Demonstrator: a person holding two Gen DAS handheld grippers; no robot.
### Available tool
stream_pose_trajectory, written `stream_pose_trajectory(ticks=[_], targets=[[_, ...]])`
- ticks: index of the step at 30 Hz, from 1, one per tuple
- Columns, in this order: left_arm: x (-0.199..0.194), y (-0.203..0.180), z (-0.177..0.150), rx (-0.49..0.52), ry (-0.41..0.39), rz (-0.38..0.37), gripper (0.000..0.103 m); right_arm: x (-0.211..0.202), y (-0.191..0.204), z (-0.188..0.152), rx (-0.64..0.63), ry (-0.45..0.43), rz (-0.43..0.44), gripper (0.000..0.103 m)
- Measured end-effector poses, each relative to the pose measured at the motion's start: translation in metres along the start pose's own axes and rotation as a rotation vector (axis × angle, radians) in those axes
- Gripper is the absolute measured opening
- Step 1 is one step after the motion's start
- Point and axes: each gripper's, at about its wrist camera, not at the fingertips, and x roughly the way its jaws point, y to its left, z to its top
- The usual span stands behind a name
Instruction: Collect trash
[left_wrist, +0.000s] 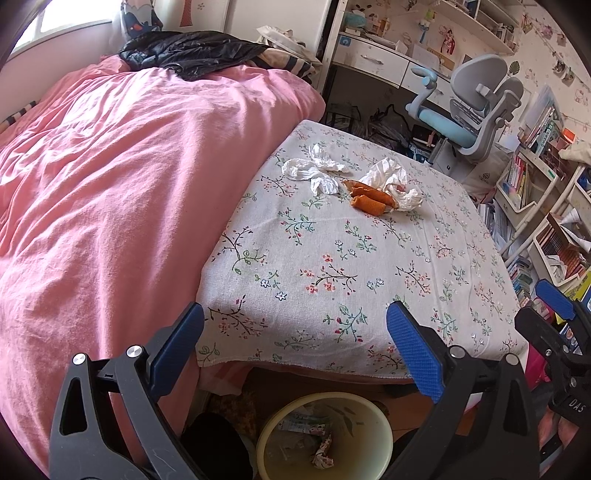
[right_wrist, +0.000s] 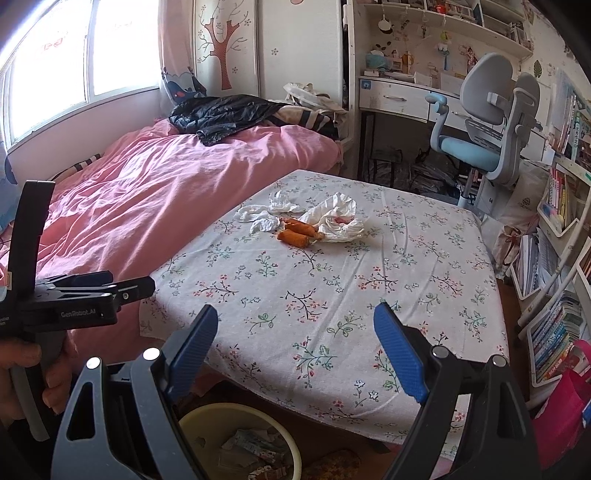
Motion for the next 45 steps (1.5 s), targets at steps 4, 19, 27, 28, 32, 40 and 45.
stream_pose_trajectory(ticks=[4, 19, 27, 28, 32, 40, 45], targets=[[0.0, 0.0, 0.0, 0.0, 0.0, 0.0, 0.095, 0.0, 0.001, 0.0, -0.002, 0.001, 0.001, 0.083], [0.0, 0.0, 0.0, 0.0, -0.001, 0.002, 0.095, 0.004, 0.009, 0.0, -0.015, 0.006, 0.008, 0.083], [0.0, 0.001, 0.0, -0.001, 0.001, 0.002, 0.095, 0.006, 0.011, 0.0, -0.032, 0.013, 0.016, 0.083], [0.0, 0.001, 0.001, 0.0, 0.001, 0.004, 0.095, 0.006, 0.011, 0.0, -0.033, 0.013, 0.017, 0.083], [0.002, 0.001, 0.0, -0.003, 0.001, 0.013, 0.095, 0.008, 0.012, 0.001, -0.037, 0.015, 0.021, 0.083], [0.006, 0.003, 0.001, -0.015, 0.008, 0.034, 0.095, 0.011, 0.011, 0.003, -0.029, 0.018, 0.044, 0.083], [0.012, 0.021, 0.015, -0.081, 0.019, 0.056, 0.095, 0.029, 0.006, 0.006, 0.028, 0.041, 0.071, 0.083]])
